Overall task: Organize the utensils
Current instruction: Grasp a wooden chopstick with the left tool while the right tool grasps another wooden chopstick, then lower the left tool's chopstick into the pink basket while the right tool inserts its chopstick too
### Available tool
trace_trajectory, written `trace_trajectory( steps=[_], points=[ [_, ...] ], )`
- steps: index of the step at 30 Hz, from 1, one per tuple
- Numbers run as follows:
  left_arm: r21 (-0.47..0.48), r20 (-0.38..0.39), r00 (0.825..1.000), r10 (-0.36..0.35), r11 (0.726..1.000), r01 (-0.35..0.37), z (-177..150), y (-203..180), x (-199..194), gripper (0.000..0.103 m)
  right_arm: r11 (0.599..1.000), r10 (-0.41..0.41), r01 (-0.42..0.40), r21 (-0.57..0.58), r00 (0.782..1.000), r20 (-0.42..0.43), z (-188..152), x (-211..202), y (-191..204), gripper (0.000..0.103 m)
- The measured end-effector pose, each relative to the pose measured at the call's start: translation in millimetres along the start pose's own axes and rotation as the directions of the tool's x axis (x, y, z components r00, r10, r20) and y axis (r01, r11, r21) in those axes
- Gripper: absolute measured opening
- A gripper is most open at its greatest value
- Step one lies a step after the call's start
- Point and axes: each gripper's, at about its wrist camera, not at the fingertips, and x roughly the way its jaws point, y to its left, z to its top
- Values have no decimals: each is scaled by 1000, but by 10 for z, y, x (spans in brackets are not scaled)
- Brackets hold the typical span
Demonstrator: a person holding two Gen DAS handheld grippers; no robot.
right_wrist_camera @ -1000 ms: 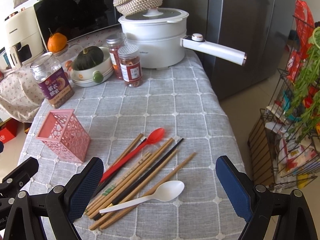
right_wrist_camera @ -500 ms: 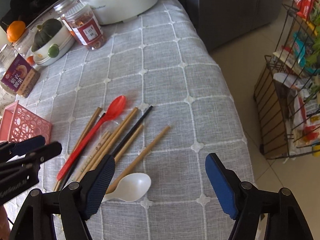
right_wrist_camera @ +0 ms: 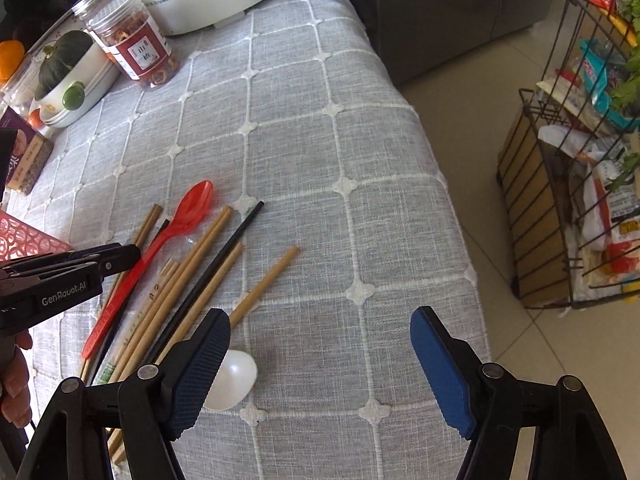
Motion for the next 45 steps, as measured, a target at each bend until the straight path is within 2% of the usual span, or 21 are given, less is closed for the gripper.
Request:
trace_trajectory(
  steps=[3, 4, 8, 11, 15, 18, 21, 22, 27, 28, 29, 32, 34, 37, 42, 45],
  points=[
    [7, 21, 1000, 13, 1000, -13, -7, -28, -10, 10, 1000, 5, -4, 11, 1000, -8, 13, 31, -1, 79],
    [1, 34, 999, 15, 1000, -15, -29, -20, -51, 6, 1000, 6, -6, 15, 1000, -11, 16, 41, 0, 79],
    [14, 114, 993, 16, 1000, -18, -149, -5, -384, 6, 1000, 13, -12, 28, 1000, -11, 25, 52, -2, 79],
    [25, 189, 982, 10, 1000, -15, -283, 24, -728, 6, 999, 22, -21, 45, 1000, -13, 45, 84, 2, 79],
    [42, 290, 957, 8, 999, -21, -480, 15, -1132, 5, 995, 53, -49, 87, 998, -40, 63, 213, 24, 75],
    [45, 360, 933, 2, 999, -20, -708, 95, -1416, 5, 993, 66, -58, 104, 996, -67, 68, 350, 84, 68],
    [19, 392, 920, -22, 1000, 16, -853, 204, -1605, 5, 994, 50, -40, 103, 994, -93, 71, 491, 163, 59],
    [15, 401, 916, -30, 1000, 27, -897, 251, -1661, 5, 995, 34, -25, 100, 995, -94, 67, 522, 193, 58],
    [23, 435, 900, -28, 1000, 20, -1024, 362, -1817, 4, 994, -77, 82, 71, 995, -66, 71, 550, 383, 40],
    [22, 437, 899, -32, 999, 25, -1041, 391, -1829, 4, 991, -101, 106, 76, 993, -63, 70, 550, 398, 32],
    [22, 440, 897, -34, 999, 27, -1058, 408, -1844, 4, 990, -111, 116, 85, 992, -56, 73, 549, 402, 17],
    [23, 449, 893, -32, 999, 25, -1100, 458, -1883, 4, 987, -62, 69, 145, 997, -52, 91, 561, 364, 10],
    [19, 459, 888, -30, 1000, 24, -1123, 499, -1909, 4, 980, 9, 0, 200, 999, -45, 99, 573, 314, 6],
    [12, 478, 878, -31, 1000, 28, -1158, 561, -1978, 4, 963, 88, -79, 257, 996, -22, 107, 557, 257, 5],
    [-2, 523, 852, -26, 999, 32, -1223, 649, -2141, 4, 953, 160, -173, 251, 985, 71, 145, 261, 324, 5],
    [-8, 557, 830, -21, 999, 31, -1267, 690, -2269, 4, 952, 195, -223, 210, 970, 148, 139, -39, 431, 5]
  ],
)
